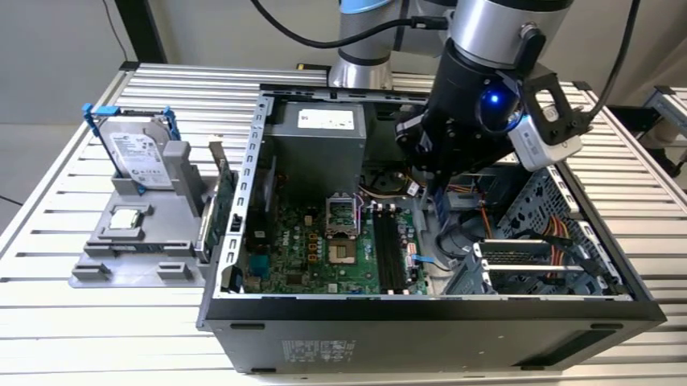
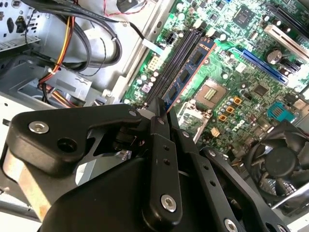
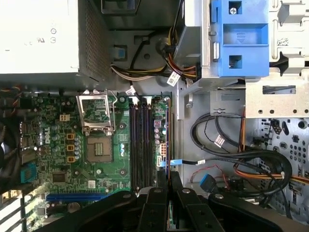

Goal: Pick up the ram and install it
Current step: 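Insert the ram into the slot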

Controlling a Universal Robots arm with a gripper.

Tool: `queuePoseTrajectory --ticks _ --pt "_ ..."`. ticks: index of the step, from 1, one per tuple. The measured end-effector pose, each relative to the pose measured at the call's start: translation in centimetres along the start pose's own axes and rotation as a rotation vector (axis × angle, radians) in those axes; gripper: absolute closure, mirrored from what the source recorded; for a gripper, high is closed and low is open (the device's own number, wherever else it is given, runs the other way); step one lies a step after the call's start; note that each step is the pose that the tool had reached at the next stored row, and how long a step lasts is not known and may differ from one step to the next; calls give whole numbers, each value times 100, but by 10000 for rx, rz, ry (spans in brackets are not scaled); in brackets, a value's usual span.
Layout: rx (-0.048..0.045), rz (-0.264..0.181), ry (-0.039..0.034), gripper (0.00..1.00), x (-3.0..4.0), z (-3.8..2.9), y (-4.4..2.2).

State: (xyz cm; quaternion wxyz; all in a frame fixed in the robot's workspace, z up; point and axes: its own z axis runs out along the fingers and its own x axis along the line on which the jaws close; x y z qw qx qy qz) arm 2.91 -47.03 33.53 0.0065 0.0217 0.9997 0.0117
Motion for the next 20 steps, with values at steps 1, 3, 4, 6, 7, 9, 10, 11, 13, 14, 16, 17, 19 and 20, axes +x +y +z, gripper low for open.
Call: queuePoseTrajectory --ticks 1,3,4,6,7,9,10,11,13,14,16,17,19,20 --pt "1 -2 0 100 1 9 0" --pt "-1 -2 0 100 2 31 -1" --pt "0 -1 1 100 2 41 -1" --pt "1 -1 1 100 3 63 -2" --pt "2 -1 1 100 3 72 -2" --pt "4 -2 2 100 3 75 -3" --pt "1 -1 2 100 4 80 -3" --pt "-1 -2 2 100 4 94 -4" --pt "1 -1 2 100 5 125 -4" --pt "2 -1 3 100 5 134 -4" --pt "1 0 5 100 6 146 -5" --pt "2 -1 7 100 6 152 -5" --pt "2 -1 11 100 7 164 -5" --pt "2 0 13 100 7 173 -6"
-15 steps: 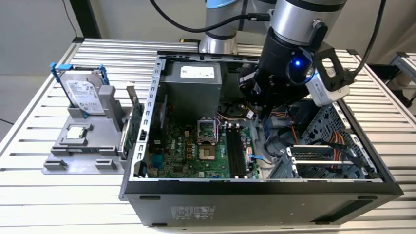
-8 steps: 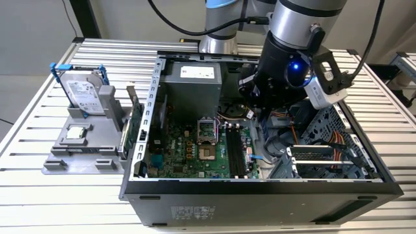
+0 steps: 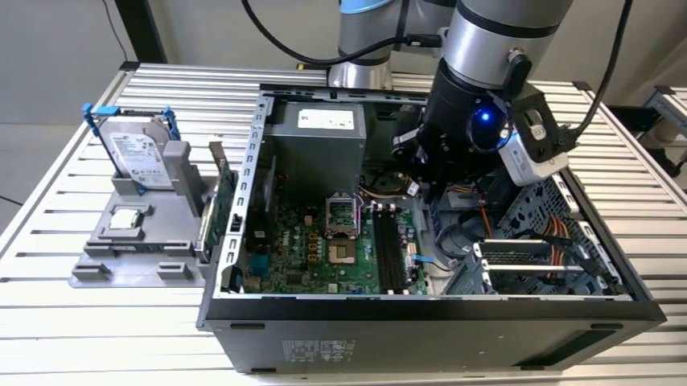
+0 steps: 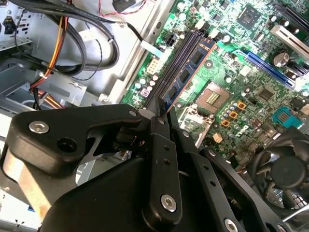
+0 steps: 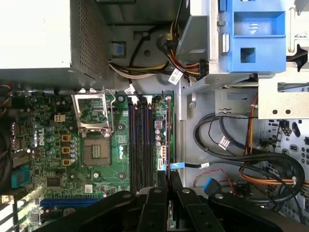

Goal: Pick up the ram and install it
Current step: 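Insert the ram into the slot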

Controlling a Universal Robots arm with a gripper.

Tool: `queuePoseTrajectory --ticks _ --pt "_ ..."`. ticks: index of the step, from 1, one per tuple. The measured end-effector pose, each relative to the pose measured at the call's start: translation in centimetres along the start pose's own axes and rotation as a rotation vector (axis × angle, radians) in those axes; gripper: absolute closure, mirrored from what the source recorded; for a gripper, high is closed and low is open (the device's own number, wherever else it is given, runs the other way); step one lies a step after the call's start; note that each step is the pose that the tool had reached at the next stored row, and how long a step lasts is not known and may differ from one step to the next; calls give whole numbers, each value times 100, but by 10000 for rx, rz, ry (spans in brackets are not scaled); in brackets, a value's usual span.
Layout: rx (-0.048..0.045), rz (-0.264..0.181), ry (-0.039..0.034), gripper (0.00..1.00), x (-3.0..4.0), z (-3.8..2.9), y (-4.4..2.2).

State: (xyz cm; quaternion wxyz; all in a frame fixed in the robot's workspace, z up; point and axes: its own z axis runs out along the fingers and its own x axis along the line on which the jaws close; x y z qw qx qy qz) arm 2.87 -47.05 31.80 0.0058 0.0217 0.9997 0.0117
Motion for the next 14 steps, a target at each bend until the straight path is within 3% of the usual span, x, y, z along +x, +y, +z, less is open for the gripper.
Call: queuePoseTrajectory --ticks 14 --pt "4 2 104 100 1 128 -3"
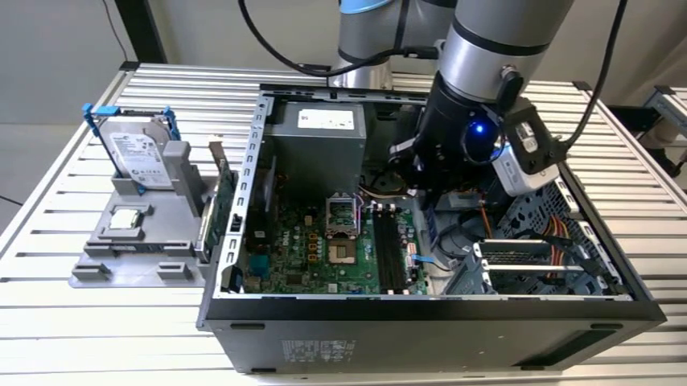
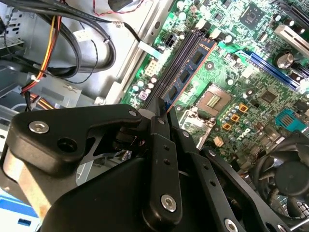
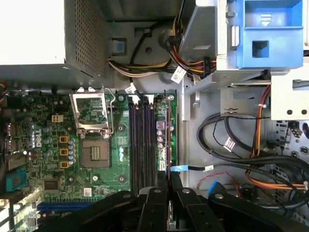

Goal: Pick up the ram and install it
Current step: 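Insert the ram into the slot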

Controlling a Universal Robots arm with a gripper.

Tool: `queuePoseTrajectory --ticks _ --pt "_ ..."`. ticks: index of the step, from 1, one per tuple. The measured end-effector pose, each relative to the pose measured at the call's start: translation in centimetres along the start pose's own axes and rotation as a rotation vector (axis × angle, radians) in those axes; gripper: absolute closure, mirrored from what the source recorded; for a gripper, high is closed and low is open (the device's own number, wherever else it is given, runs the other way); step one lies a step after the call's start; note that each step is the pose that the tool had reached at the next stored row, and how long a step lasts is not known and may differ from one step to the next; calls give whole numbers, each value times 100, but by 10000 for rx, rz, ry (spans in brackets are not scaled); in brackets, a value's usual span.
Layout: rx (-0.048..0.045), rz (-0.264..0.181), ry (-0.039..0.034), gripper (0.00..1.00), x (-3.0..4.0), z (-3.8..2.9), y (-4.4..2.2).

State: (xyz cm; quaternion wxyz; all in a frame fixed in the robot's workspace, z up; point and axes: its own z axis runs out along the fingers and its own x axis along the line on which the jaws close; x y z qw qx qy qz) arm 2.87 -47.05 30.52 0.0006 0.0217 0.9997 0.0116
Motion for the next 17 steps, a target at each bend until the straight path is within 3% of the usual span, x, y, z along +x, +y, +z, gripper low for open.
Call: queuePoseTrajectory --ticks 17 --pt "4 3 96 100 0 162 -4"
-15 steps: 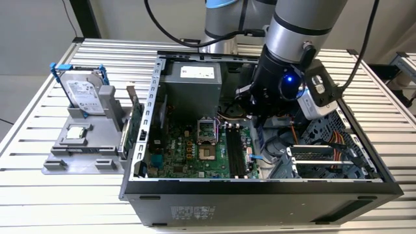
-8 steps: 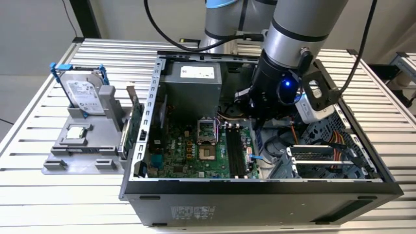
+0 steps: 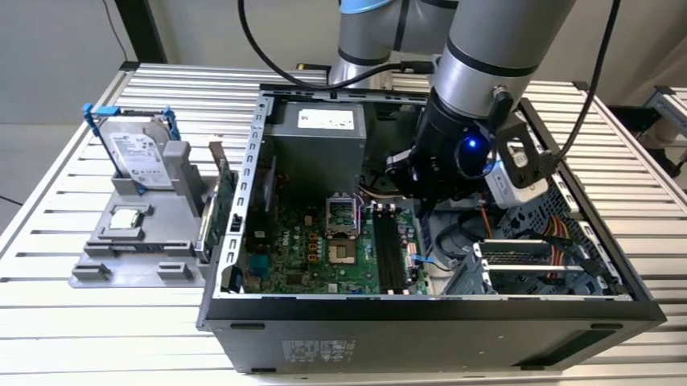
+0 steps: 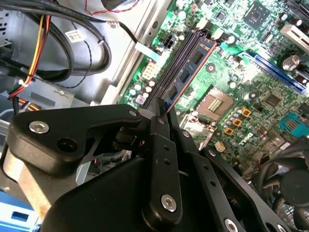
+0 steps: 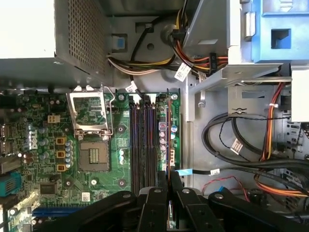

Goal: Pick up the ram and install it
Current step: 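Insert the ram into the slot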

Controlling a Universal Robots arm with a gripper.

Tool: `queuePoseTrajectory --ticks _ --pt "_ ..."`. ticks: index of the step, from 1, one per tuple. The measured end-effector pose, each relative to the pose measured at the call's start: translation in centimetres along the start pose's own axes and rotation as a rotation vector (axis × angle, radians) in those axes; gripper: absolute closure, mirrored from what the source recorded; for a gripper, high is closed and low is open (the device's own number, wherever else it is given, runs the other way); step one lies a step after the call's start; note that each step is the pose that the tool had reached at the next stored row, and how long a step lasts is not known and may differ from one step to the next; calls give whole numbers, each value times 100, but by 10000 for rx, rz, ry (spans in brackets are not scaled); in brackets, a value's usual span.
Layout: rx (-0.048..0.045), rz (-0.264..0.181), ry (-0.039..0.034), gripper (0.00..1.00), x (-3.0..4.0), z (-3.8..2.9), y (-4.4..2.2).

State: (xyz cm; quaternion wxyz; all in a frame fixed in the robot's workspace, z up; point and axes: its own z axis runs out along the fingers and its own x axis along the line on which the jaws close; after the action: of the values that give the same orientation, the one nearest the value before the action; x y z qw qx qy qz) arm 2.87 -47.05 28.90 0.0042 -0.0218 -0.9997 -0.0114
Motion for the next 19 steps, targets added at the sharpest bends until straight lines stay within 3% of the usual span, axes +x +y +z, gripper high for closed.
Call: queuePoseTrajectory --ticks 19 --pt "0 0 17 100 -1 50 -1"
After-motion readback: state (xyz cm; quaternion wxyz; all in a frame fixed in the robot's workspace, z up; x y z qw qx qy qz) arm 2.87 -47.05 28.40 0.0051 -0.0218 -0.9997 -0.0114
